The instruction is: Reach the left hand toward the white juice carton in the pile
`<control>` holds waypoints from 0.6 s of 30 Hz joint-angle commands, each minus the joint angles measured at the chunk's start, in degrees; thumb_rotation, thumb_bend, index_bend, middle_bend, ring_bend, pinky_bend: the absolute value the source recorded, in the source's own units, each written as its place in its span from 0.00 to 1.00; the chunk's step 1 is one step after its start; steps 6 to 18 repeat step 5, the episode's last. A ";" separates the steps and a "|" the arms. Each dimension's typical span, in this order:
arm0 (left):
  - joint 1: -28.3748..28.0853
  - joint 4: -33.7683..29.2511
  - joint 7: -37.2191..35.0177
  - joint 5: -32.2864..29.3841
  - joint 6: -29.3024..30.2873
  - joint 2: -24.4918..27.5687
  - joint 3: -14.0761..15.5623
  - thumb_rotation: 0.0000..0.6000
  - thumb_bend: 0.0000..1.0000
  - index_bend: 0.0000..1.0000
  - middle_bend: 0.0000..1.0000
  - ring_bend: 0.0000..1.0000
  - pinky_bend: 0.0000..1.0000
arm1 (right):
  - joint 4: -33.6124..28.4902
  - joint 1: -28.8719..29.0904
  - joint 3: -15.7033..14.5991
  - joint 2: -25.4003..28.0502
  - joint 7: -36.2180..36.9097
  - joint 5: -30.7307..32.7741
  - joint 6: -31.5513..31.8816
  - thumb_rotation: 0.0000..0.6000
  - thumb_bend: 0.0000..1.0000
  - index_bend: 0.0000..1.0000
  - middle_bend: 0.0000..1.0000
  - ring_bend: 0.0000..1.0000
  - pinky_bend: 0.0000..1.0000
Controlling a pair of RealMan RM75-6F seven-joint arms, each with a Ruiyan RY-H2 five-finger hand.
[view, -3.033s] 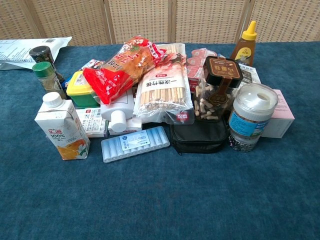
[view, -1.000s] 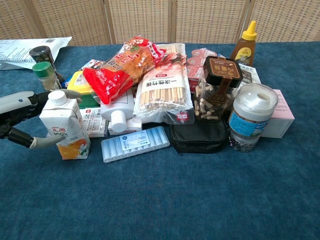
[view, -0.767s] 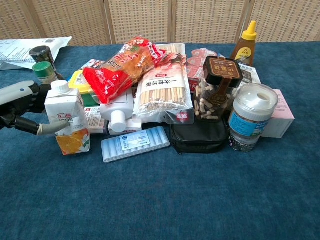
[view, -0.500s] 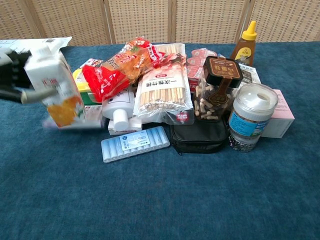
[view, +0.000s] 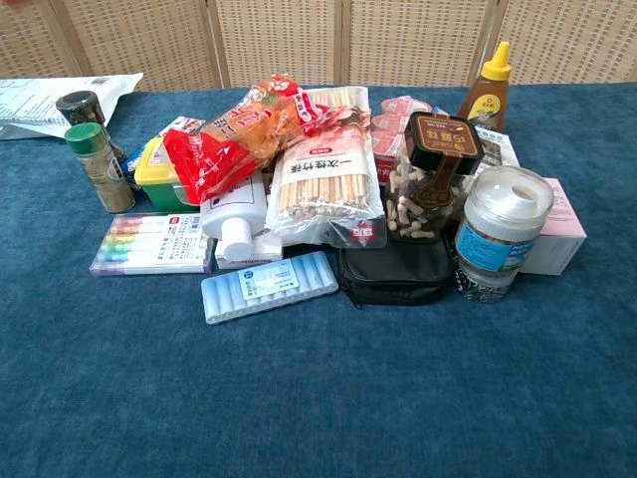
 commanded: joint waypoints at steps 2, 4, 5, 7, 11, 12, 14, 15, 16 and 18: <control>0.87 -2.70 -1.65 -2.00 2.98 3.12 -2.81 1.00 0.60 0.50 0.55 0.76 0.52 | 0.11 0.13 -0.13 -0.17 -0.26 0.30 -0.48 0.64 0.34 0.00 0.13 0.00 0.00; 1.09 -2.96 -2.38 -2.25 3.24 3.73 -2.99 1.00 0.59 0.50 0.55 0.76 0.52 | 0.10 0.13 -0.12 -0.24 -0.38 0.36 -0.46 0.64 0.34 0.00 0.13 0.00 0.00; 1.15 -2.89 -2.33 -2.30 3.33 3.80 -2.98 1.00 0.59 0.50 0.55 0.76 0.52 | 0.08 0.10 -0.10 -0.25 -0.43 0.39 -0.40 0.64 0.34 0.00 0.13 0.00 0.00; 1.15 -2.89 -2.33 -2.30 3.33 3.80 -2.98 1.00 0.59 0.50 0.55 0.76 0.52 | 0.08 0.10 -0.10 -0.25 -0.43 0.39 -0.40 0.64 0.34 0.00 0.13 0.00 0.00; 1.15 -2.89 -2.33 -2.30 3.33 3.80 -2.98 1.00 0.59 0.50 0.55 0.76 0.52 | 0.08 0.10 -0.10 -0.25 -0.43 0.39 -0.40 0.64 0.34 0.00 0.13 0.00 0.00; 1.15 -2.89 -2.33 -2.30 3.33 3.80 -2.98 1.00 0.59 0.50 0.55 0.76 0.52 | 0.08 0.10 -0.10 -0.25 -0.43 0.39 -0.40 0.64 0.34 0.00 0.13 0.00 0.00; 1.15 -2.89 -2.33 -2.30 3.33 3.80 -2.98 1.00 0.59 0.50 0.55 0.76 0.52 | 0.08 0.10 -0.10 -0.25 -0.43 0.39 -0.40 0.64 0.34 0.00 0.13 0.00 0.00; 1.15 -2.89 -2.33 -2.30 3.33 3.80 -2.98 1.00 0.59 0.50 0.55 0.76 0.52 | 0.08 0.10 -0.10 -0.25 -0.43 0.39 -0.40 0.64 0.34 0.00 0.13 0.00 0.00; 1.15 -2.89 -2.33 -2.30 3.33 3.80 -2.98 1.00 0.59 0.50 0.55 0.76 0.52 | 0.08 0.10 -0.10 -0.25 -0.43 0.39 -0.40 0.64 0.34 0.00 0.13 0.00 0.00; 1.15 -2.89 -2.33 -2.30 3.33 3.80 -2.98 1.00 0.59 0.50 0.55 0.76 0.52 | 0.08 0.10 -0.10 -0.25 -0.43 0.39 -0.40 0.64 0.34 0.00 0.13 0.00 0.00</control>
